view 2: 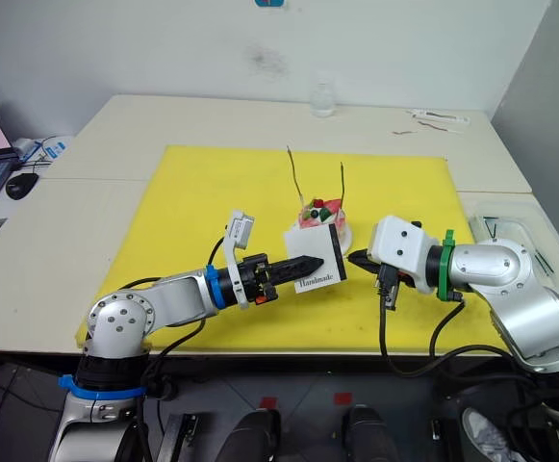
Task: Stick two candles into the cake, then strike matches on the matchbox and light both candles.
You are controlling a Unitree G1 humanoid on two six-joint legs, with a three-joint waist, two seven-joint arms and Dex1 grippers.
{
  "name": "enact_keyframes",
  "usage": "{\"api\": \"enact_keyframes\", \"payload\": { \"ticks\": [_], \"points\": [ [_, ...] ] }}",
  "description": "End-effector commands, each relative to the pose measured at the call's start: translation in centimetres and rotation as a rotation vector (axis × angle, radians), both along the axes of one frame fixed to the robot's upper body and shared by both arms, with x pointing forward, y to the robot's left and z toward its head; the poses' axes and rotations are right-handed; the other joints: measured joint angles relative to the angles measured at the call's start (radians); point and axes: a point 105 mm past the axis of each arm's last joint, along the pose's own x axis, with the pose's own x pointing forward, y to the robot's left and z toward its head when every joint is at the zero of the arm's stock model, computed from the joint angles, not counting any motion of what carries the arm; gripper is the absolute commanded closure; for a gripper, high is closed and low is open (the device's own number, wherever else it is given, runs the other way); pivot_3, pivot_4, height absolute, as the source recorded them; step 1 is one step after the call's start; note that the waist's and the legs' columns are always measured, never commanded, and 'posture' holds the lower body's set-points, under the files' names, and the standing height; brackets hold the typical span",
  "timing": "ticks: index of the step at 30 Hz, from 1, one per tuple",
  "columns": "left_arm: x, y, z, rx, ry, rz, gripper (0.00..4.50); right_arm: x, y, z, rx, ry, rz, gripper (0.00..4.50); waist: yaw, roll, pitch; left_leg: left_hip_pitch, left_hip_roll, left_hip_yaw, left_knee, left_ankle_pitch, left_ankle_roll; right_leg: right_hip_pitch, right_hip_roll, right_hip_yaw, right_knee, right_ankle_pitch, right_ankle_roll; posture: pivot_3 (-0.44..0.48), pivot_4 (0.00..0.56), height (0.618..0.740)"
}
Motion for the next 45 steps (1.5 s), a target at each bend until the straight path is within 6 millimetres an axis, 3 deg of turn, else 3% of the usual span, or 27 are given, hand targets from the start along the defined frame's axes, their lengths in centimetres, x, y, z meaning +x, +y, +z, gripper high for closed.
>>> {"api": "enact_keyframes", "payload": {
  "ticks": [1,15,37,41,43,45],
  "points": [
    [-0.2,-0.4,0.9,-0.011,-0.033,-0.021,4.5,-0.2,0.9,1.5,0.01,-0.067,0.035,4.47,0.0,0.0,0.0,0.0,0.0,0.0,0.0,0.0,0.0,0.0,0.0,0.0,0.0,0.0,0.0,0.0,0.15,0.74],
    [0.1,0.0,0.7,-0.003,-0.027,0.004,4.5,0.3,1.4,3.1,0.002,-0.131,0.049,4.47,0.001,0.0,0.0,0.0,0.0,0.0,0.001,0.0,0.0,0.001,0.0,0.0,0.0,0.0,0.0,0.0,0.15,0.74],
    [-0.1,-0.2,1.2,-0.026,-0.037,-0.025,4.5,0.6,0.9,1.4,-0.052,-0.102,0.036,4.47,0.001,0.0,0.0,0.0,0.0,-0.001,0.001,0.0,0.0,0.001,0.0,0.0,0.0,0.0,0.0,0.0,0.15,0.74],
    [0.2,-0.3,2.1,-0.075,-0.045,-0.028,4.5,-0.7,1.0,-0.4,-0.15,-0.029,0.107,4.47,0.001,0.0,0.0,0.0,0.0,-0.001,0.002,0.0,0.0,0.001,0.0,0.0,0.0,0.0,0.0,0.0,0.15,0.74],
    [1.1,0.2,4.8,-0.193,-0.058,-0.017,4.5,-3.8,-1.2,-3.5,-0.375,0.159,0.213,4.47,0.009,0.001,0.0,0.0,0.0,-0.001,0.002,0.0,0.0,0.001,0.0,-0.001,0.0,0.0,0.0,0.0,0.15,0.74],
    [2.5,1.7,7.9,-0.315,-0.063,0.018,4.5,-6.0,-3.4,-3.8,-0.501,0.262,0.283,4.47,0.019,0.0,0.001,-0.003,-0.001,-0.005,0.004,0.0,0.0,0.001,0.0,-0.005,-0.001,0.0,0.0,0.0,0.15,0.74]
  ]
}}
